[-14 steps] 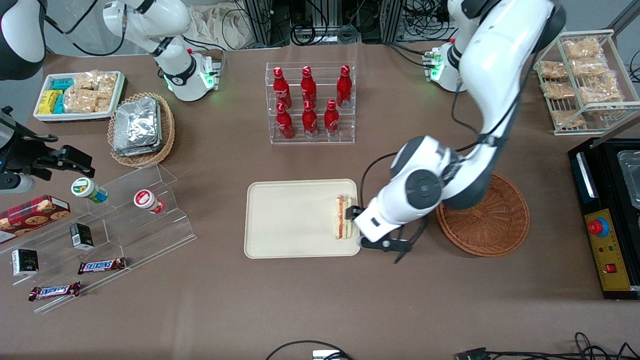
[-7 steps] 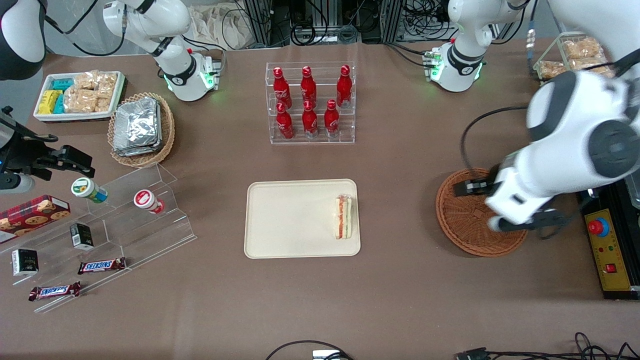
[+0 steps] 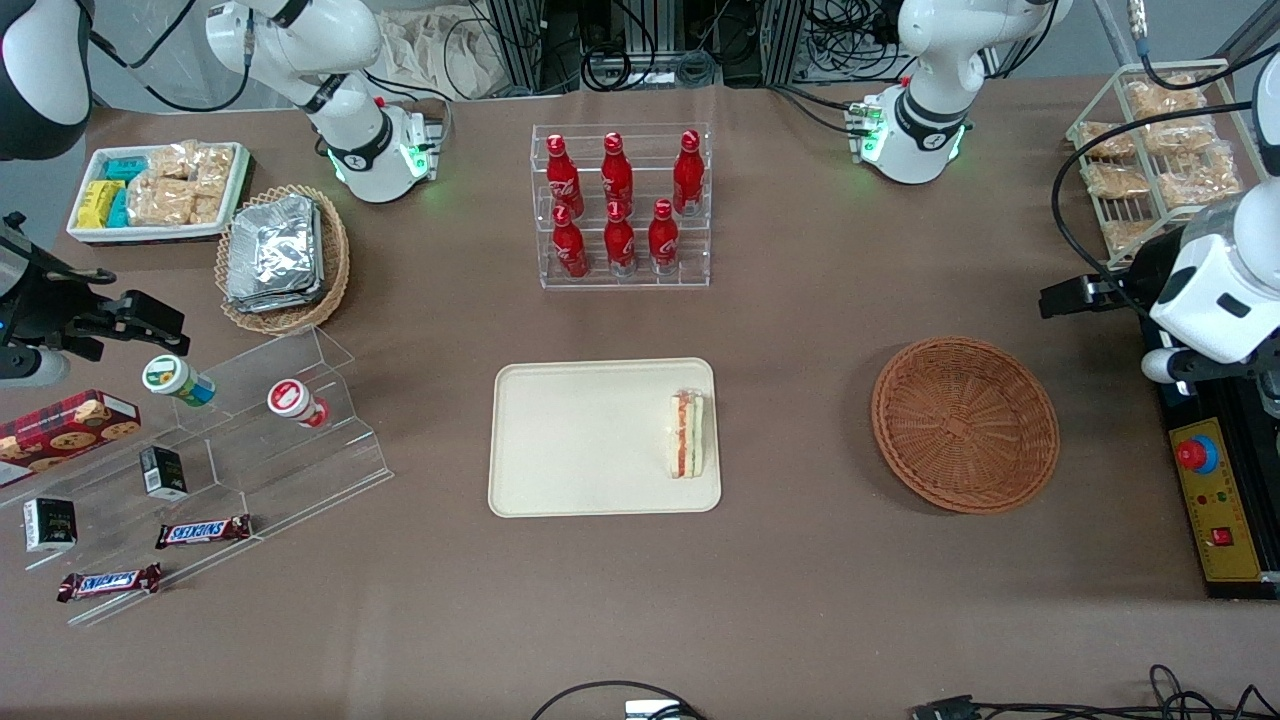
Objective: Place sandwich from basket to tray
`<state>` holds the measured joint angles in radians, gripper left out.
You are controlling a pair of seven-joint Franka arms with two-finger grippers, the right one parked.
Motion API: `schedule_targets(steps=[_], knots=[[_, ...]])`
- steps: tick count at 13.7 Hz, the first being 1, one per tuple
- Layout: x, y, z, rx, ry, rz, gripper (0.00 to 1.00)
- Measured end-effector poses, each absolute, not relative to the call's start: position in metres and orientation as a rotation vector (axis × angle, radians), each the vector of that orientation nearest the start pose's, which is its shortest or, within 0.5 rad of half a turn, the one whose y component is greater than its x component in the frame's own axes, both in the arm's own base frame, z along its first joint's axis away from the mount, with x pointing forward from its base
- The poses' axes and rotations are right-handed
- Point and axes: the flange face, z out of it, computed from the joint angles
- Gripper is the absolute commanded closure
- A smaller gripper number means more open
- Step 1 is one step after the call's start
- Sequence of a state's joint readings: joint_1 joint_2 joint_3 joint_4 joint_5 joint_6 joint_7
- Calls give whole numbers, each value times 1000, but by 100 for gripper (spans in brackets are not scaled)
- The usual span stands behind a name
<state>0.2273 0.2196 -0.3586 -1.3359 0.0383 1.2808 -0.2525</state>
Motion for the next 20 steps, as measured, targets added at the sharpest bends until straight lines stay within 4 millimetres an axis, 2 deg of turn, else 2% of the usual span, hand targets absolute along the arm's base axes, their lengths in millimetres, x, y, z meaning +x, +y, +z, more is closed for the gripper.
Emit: schedule_targets(steps=[4,7,11,13,16,20], knots=[[571,-54,569,-3061,-179,499,0],[559,-58,563,-3045,-174,497,0],[544,-61,570,-3033,-185,431,0],[546,-55,574,-3042,-172,383,0],[552,-48,578,-3074,-35,307,0],[556,-43,583,-3087,-5,242,0]])
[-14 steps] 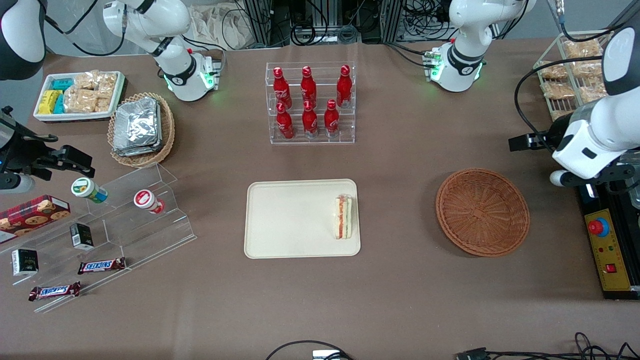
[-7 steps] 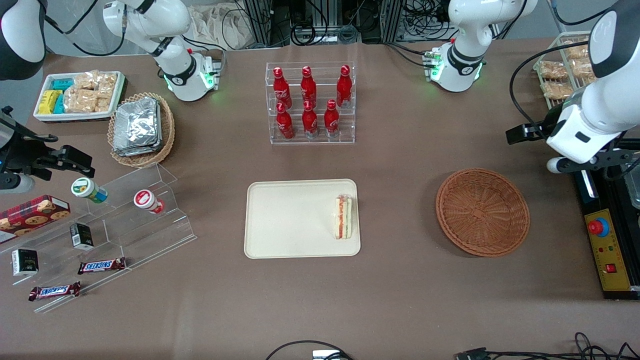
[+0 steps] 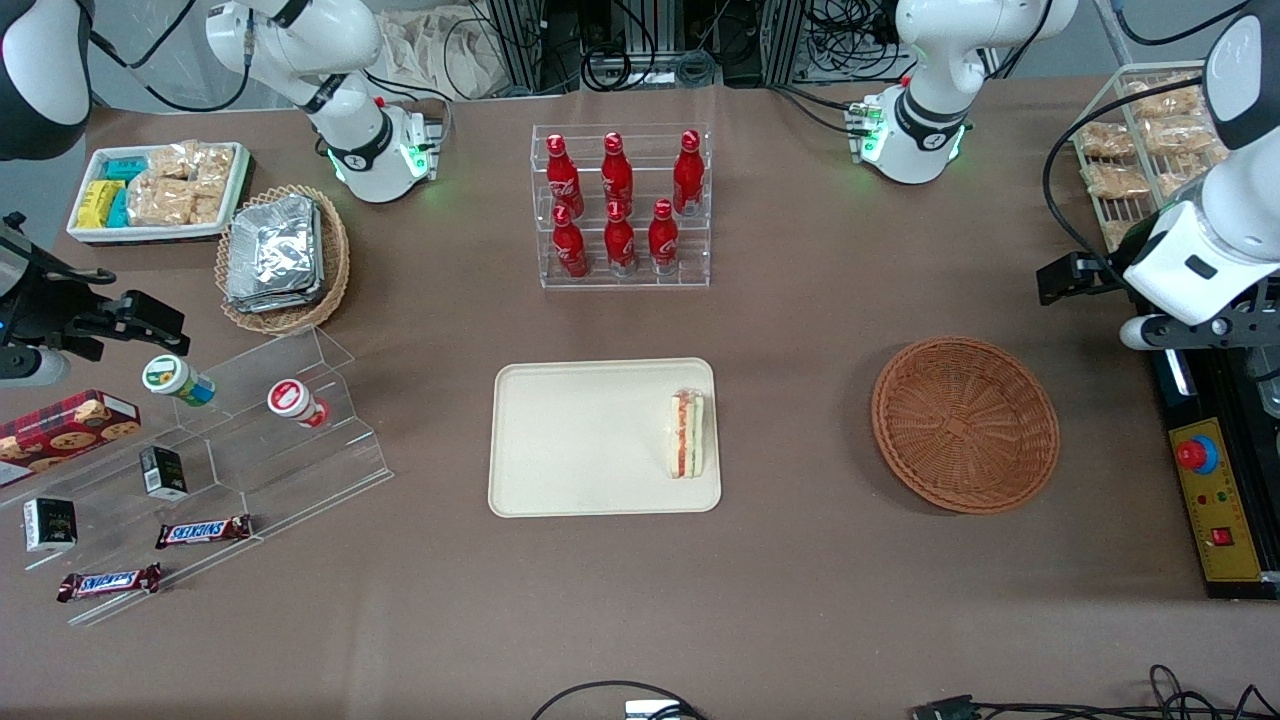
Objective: Place sandwich from basket to tray
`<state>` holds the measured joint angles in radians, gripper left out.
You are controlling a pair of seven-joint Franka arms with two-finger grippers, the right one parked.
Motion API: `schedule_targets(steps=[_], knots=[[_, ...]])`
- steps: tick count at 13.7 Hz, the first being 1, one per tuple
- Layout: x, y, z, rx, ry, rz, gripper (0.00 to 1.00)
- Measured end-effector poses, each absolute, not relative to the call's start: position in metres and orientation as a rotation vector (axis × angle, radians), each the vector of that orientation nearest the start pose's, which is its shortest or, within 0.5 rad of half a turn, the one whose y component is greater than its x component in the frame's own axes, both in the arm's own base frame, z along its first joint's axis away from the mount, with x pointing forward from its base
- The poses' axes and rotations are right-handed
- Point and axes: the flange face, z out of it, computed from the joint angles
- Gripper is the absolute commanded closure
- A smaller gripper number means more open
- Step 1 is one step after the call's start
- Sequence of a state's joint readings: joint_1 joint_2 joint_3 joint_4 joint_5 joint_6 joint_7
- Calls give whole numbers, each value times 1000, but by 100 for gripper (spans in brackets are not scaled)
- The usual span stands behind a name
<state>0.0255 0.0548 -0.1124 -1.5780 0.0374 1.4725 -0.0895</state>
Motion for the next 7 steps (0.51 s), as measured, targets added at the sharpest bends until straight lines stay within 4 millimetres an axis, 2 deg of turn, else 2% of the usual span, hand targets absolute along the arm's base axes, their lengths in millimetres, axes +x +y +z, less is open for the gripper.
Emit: schedule_targets(steps=[7], knots=[[554,-44,577,-3096,3,122,0]])
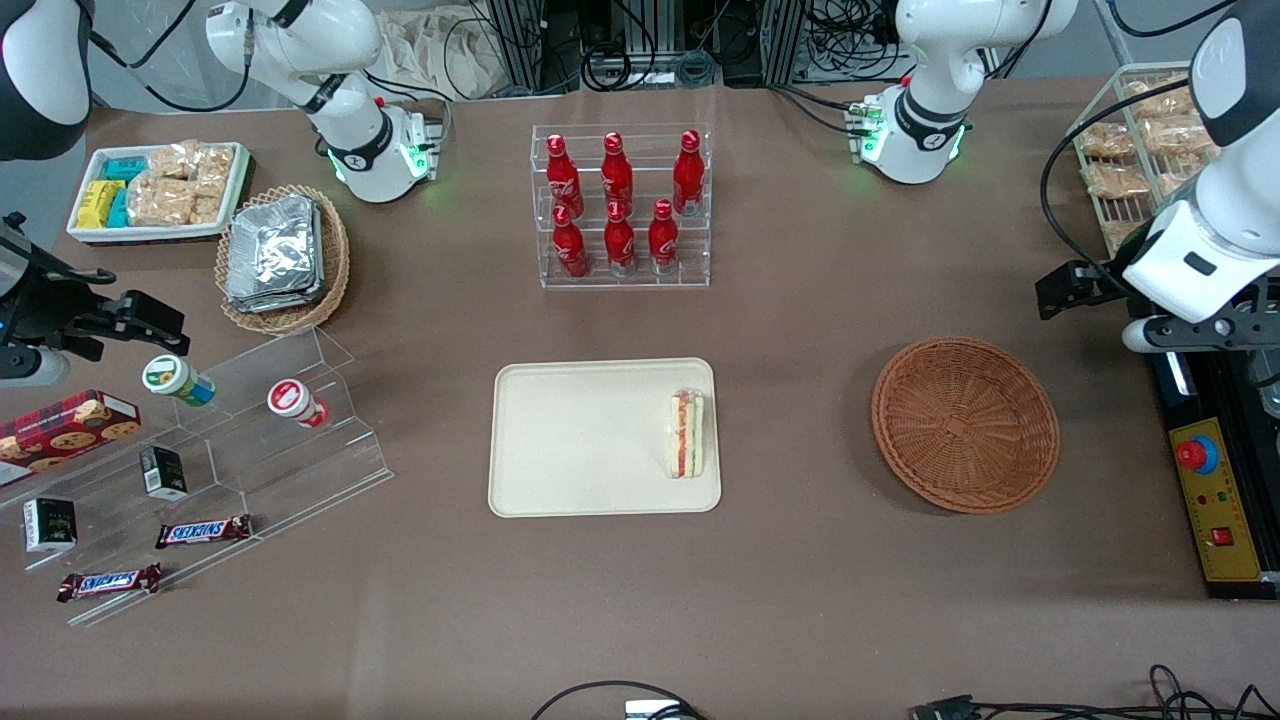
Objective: Place sandwich from basket to tray
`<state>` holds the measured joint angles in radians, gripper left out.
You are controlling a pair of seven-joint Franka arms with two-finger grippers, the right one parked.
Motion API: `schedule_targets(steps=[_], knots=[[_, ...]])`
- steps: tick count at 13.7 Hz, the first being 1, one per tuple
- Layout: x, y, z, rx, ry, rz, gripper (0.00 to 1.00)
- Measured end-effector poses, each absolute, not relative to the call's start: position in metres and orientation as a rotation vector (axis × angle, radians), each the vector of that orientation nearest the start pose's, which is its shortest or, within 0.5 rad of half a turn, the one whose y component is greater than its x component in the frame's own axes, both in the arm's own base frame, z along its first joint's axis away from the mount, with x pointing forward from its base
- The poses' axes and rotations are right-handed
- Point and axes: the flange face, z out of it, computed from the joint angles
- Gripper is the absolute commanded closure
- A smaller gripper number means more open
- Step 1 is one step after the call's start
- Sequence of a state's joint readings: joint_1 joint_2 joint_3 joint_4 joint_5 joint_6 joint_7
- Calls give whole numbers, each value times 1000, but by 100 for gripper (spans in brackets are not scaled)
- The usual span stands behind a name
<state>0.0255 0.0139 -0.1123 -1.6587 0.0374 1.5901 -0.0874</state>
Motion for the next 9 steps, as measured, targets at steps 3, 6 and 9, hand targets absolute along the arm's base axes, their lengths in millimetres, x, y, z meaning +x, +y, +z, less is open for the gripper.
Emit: schedule_targets(steps=[3,6,9], knots=[[554,-44,573,-3095,3,136,0],[554,-44,572,-3095,3,138,0],[554,-44,572,-3095,3,138,0]])
